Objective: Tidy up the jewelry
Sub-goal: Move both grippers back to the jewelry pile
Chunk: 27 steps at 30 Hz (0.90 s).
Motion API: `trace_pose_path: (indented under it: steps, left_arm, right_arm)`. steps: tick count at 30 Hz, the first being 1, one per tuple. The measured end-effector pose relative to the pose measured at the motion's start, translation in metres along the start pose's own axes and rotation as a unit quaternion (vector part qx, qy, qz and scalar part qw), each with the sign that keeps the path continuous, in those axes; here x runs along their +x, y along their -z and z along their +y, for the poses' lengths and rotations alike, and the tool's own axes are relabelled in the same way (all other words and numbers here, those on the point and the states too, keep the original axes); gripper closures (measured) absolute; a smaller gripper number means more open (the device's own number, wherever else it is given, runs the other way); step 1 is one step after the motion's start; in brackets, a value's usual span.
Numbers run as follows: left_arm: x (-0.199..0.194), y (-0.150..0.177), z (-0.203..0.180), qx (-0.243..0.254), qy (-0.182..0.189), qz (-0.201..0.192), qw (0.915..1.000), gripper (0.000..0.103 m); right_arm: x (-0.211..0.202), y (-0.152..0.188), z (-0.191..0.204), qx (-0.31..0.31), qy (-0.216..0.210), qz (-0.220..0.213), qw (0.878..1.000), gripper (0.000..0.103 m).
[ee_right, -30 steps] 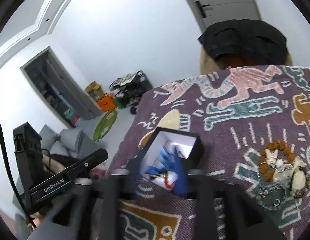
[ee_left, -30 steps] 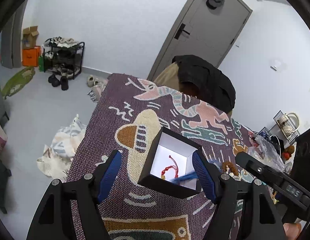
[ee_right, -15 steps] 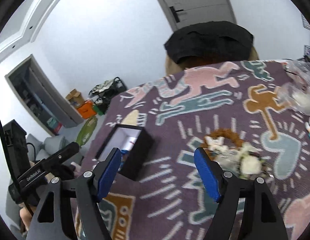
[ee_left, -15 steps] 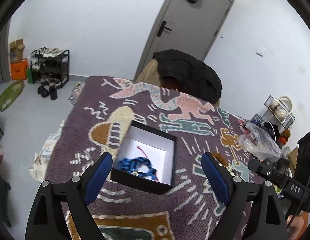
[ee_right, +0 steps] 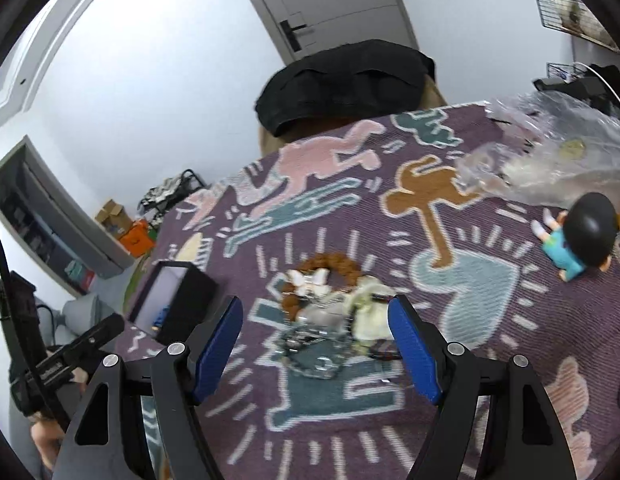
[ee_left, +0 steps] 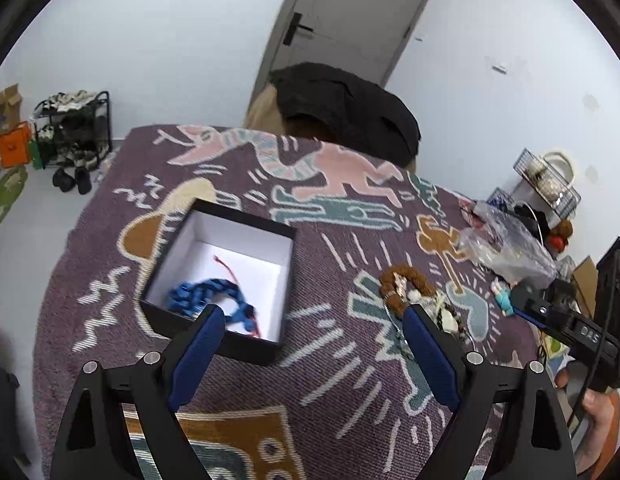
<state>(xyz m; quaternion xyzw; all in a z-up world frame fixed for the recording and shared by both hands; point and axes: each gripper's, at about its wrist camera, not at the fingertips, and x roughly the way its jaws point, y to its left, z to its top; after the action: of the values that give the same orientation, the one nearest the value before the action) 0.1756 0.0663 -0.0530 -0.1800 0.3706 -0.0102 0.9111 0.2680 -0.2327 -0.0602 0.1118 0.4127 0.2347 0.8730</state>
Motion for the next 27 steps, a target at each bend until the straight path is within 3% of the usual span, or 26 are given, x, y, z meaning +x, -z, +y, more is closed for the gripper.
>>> trace_pose_path:
  steps: [14, 27]
  left_arm:
    - [0.03, 0.011, -0.045, 0.054, 0.011, 0.033, 0.998, 0.013]
    - [0.077, 0.026, -0.069, 0.074, 0.015, 0.081, 0.9939, 0.039]
  right_arm:
    - [0.039, 0.014, -0.056, 0.013, 0.043, 0.056, 0.997, 0.063]
    - [0.075, 0.013, -0.066, -0.001, 0.068, 0.108, 0.992, 0.075]
